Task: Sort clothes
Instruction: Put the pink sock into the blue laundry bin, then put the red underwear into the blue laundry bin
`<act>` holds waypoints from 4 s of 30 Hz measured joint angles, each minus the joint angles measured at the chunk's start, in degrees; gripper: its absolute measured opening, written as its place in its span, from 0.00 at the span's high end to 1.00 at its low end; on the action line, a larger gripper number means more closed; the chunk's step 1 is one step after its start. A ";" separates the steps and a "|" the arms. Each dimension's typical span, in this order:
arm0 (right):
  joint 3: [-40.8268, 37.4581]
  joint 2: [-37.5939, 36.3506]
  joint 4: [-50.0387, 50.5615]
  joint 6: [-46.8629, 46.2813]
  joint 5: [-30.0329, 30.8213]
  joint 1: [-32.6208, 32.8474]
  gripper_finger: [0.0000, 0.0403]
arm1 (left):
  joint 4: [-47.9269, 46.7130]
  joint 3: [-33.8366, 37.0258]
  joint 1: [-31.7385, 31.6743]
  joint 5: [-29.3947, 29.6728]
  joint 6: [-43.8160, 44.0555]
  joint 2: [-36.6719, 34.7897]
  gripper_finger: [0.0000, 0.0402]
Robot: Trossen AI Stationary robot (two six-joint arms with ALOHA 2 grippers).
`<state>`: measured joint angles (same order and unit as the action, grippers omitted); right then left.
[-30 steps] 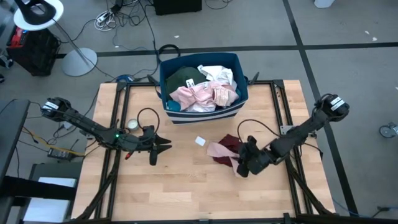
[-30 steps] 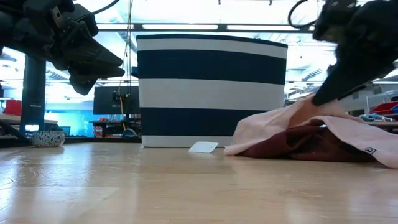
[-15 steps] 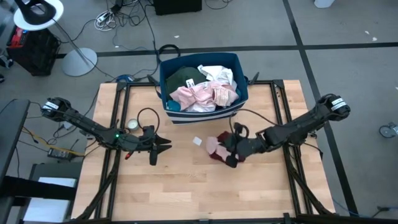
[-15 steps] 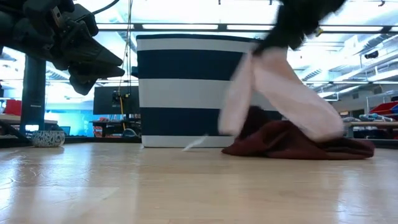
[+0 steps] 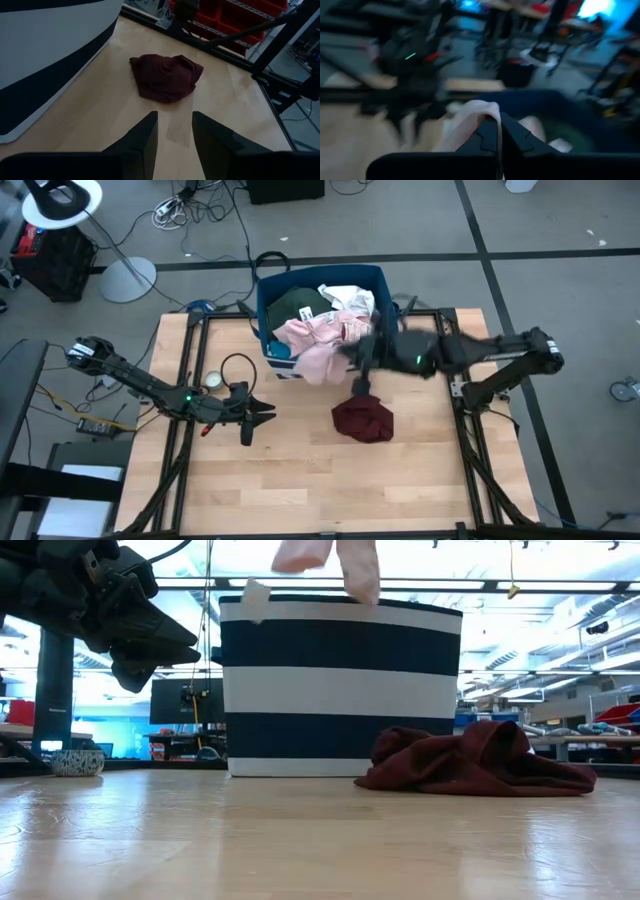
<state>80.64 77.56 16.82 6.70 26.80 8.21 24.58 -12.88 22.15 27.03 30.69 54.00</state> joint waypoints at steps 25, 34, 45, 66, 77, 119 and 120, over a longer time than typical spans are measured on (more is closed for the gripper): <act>4.55 19.06 2.41 -17.55 -17.83 -27.95 0.89 | -0.09 0.02 -0.02 2.08 -1.96 -0.02 0.68; 4.55 24.29 3.23 -19.23 -19.93 -29.60 0.66 | -0.24 0.02 -0.02 2.08 -1.94 -0.02 0.68; 4.51 11.00 9.03 -18.62 -21.04 -29.17 0.51 | -0.55 0.02 -0.02 1.81 -1.96 -0.02 0.68; -18.13 -17.87 22.74 -36.42 7.80 9.04 0.54 | -0.50 0.02 -0.02 1.84 -2.75 -0.02 0.68; -41.66 -18.50 12.31 -56.17 15.03 23.34 0.53 | -0.48 0.02 -0.02 3.34 -7.93 -0.02 0.68; -54.55 27.85 -63.54 -37.70 3.00 8.95 0.62 | 13.20 12.46 -11.68 -7.51 -30.11 -10.72 0.68; -54.55 27.85 -63.71 -37.57 2.94 8.77 0.62 | 11.34 12.46 -11.79 -7.54 -30.17 -12.77 0.68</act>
<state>26.09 105.41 -46.89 -30.87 29.74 16.98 35.92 -0.43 10.35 19.49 0.53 41.23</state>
